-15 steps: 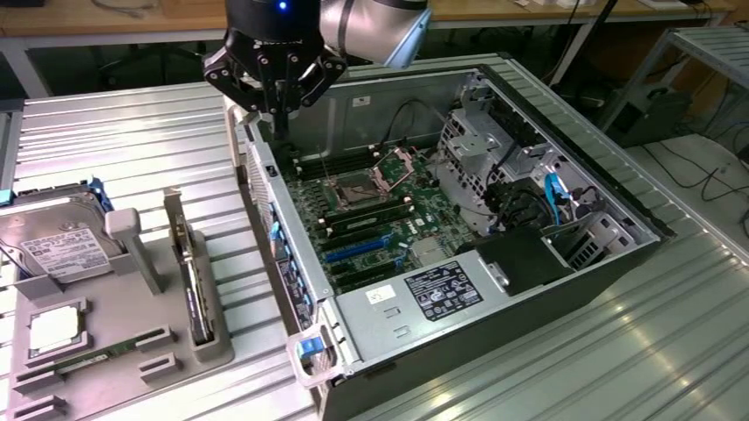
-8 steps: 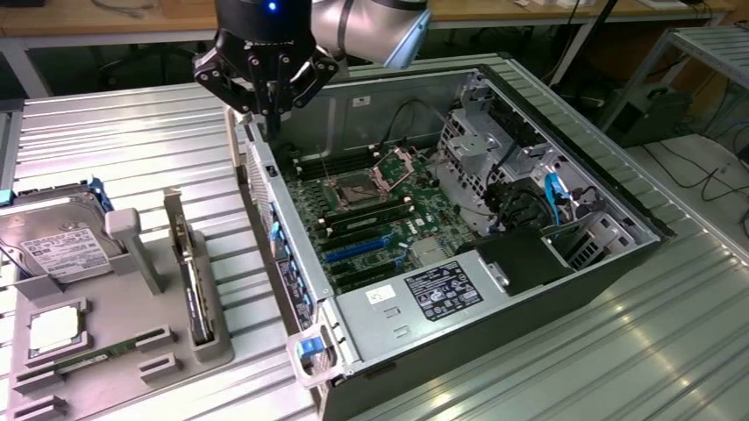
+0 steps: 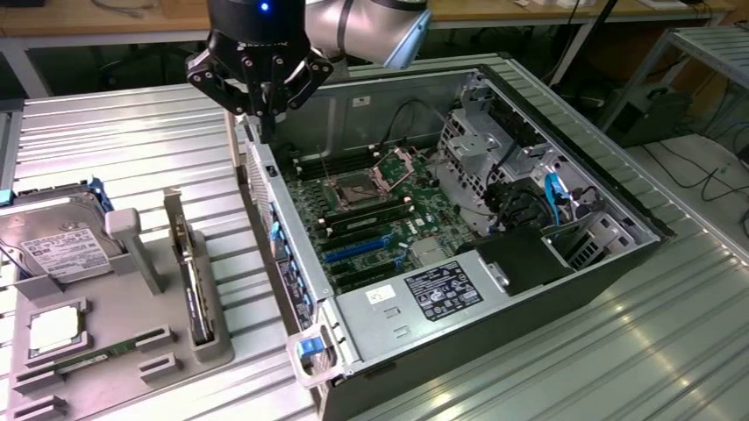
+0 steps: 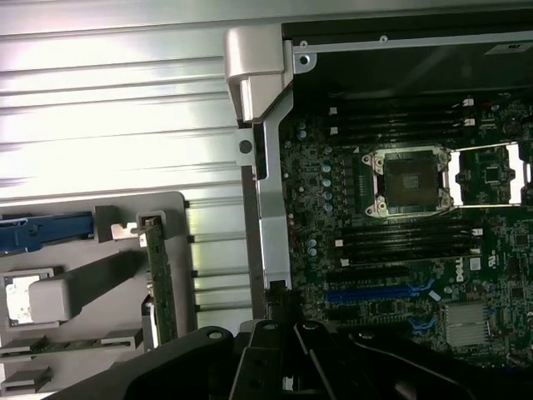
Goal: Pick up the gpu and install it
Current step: 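Reach for the gpu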
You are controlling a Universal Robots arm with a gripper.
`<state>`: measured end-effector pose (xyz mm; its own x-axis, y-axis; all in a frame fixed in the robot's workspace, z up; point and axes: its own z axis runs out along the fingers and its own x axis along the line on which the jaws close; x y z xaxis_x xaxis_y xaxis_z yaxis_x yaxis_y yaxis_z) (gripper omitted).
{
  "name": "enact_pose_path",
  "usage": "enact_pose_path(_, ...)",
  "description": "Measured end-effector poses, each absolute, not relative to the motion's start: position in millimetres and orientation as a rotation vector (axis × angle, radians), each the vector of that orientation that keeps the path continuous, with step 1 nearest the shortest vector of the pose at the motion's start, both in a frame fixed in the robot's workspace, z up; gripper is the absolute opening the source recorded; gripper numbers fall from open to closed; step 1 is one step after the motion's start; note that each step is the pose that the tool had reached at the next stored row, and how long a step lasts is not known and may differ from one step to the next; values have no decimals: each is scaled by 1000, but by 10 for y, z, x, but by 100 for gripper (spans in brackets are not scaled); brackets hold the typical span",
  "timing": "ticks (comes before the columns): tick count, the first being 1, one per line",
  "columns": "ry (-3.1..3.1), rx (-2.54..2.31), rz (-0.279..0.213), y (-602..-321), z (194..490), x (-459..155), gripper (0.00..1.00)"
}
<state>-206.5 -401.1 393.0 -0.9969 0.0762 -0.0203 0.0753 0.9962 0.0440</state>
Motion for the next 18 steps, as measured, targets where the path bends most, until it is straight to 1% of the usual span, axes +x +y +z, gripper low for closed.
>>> enact_pose_path(18,3117,111,70,-4161,3930,-2197,11)
